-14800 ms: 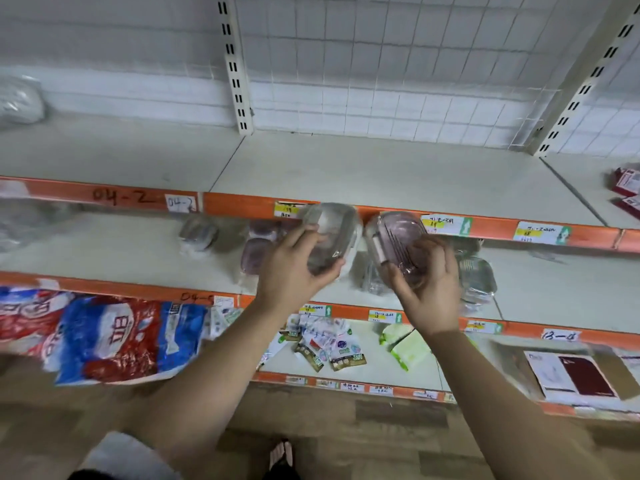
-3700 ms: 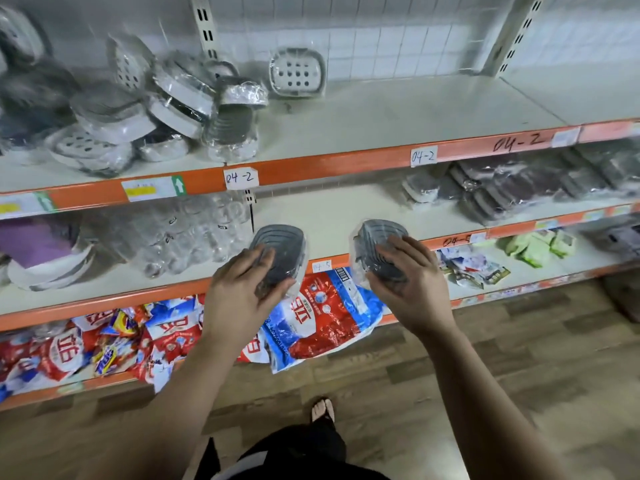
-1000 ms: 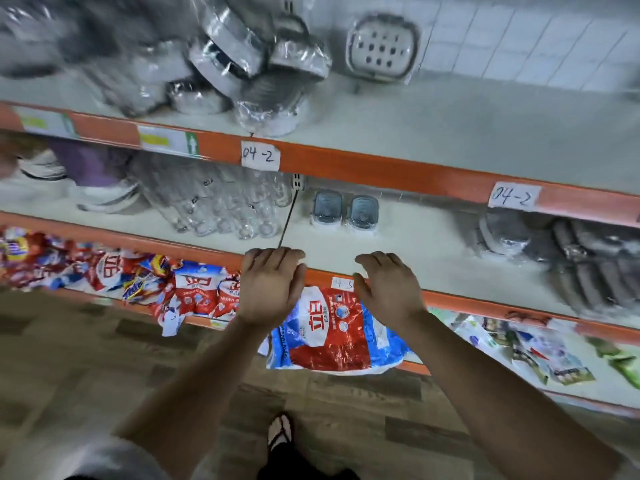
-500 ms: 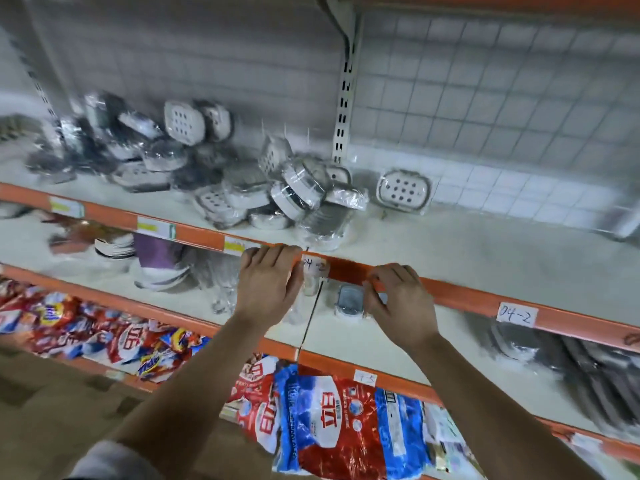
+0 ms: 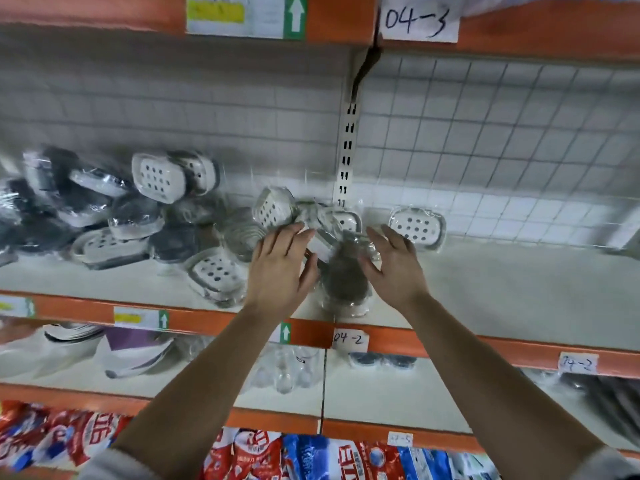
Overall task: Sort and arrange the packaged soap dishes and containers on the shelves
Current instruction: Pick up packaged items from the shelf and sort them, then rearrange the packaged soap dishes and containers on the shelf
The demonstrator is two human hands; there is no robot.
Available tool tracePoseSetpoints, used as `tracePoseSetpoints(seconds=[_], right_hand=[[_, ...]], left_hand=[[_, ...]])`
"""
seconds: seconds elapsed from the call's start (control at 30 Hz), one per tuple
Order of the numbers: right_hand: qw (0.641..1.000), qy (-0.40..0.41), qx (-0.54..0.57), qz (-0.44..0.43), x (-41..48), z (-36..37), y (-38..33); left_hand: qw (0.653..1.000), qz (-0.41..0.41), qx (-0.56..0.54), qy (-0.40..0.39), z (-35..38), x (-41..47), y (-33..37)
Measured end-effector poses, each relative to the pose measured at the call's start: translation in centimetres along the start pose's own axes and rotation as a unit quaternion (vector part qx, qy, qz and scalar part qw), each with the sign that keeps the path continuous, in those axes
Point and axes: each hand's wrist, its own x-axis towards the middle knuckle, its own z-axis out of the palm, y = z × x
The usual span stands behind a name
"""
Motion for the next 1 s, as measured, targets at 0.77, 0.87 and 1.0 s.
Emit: tracePoseSetpoints(seconds=[0.77,0.87,1.0], right_hand=[[0.966,0.141,0.134,0.168,0.5,0.2,1.9],[0.966,0.147,0.116,0.178,-0.5,0.0,2.3],[0.965,0.161,0.093,0.183,-2.5,-0.3,3.5]], left_hand=[[0.992,0.033,-0.005,-0.124,4.4,4.4,0.9],[0.993,0.032,-0.031,-0.111,4.7,4.5,1.2],[0.995,0.039,-0.056,-0.067,5.3,4.1,1.6]])
